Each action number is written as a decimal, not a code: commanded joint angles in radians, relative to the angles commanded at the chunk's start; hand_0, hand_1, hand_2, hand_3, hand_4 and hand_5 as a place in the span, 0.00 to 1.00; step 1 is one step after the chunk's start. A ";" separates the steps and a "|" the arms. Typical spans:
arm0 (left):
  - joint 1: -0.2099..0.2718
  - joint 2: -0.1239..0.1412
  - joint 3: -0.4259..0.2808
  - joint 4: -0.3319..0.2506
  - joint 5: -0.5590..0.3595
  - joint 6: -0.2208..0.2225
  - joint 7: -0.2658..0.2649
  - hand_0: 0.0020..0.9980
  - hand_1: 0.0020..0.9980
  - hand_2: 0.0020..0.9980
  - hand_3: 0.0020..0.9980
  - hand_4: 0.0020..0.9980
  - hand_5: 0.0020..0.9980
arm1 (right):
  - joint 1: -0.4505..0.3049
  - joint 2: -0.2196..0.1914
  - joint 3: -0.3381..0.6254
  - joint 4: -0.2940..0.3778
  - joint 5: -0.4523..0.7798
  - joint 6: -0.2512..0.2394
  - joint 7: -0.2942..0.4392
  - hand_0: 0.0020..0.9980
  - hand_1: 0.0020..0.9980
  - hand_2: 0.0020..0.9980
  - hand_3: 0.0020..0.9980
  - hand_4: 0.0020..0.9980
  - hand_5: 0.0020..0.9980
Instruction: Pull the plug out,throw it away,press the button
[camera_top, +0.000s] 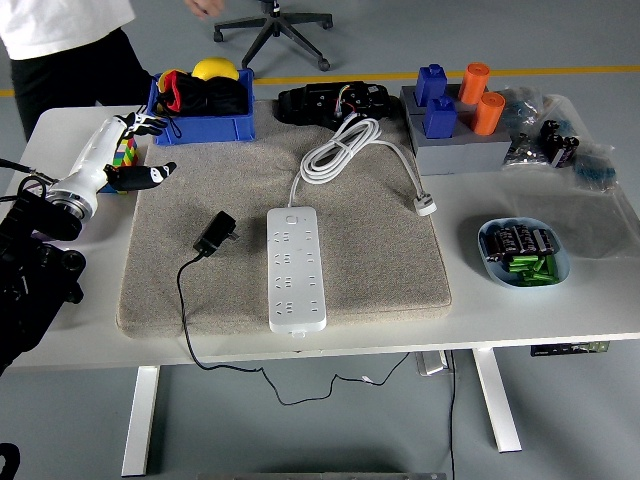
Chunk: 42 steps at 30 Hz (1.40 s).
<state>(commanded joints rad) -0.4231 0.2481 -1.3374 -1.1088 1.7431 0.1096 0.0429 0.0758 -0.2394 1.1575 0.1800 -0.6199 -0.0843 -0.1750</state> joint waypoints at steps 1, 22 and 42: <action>0.008 0.001 -0.014 -0.004 0.002 0.002 -0.005 0.78 0.77 0.69 0.72 0.79 0.05 | 0.001 0.000 0.002 0.000 -0.002 0.000 -0.001 0.75 0.66 0.65 0.62 0.66 0.51; 0.099 0.010 -0.176 -0.068 0.020 0.010 -0.025 0.79 0.76 0.69 0.72 0.75 0.05 | 0.005 -0.003 -0.006 0.000 0.002 0.004 0.005 0.75 0.66 0.65 0.62 0.66 0.51; 0.131 0.012 -0.231 -0.097 0.026 0.001 -0.019 0.78 0.74 0.68 0.72 0.73 0.04 | 0.007 -0.001 0.007 0.000 -0.006 0.003 0.003 0.75 0.66 0.65 0.62 0.66 0.51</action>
<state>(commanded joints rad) -0.2922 0.2598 -1.5683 -1.2054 1.7693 0.1104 0.0236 0.0827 -0.2402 1.1648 0.1800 -0.6260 -0.0815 -0.1722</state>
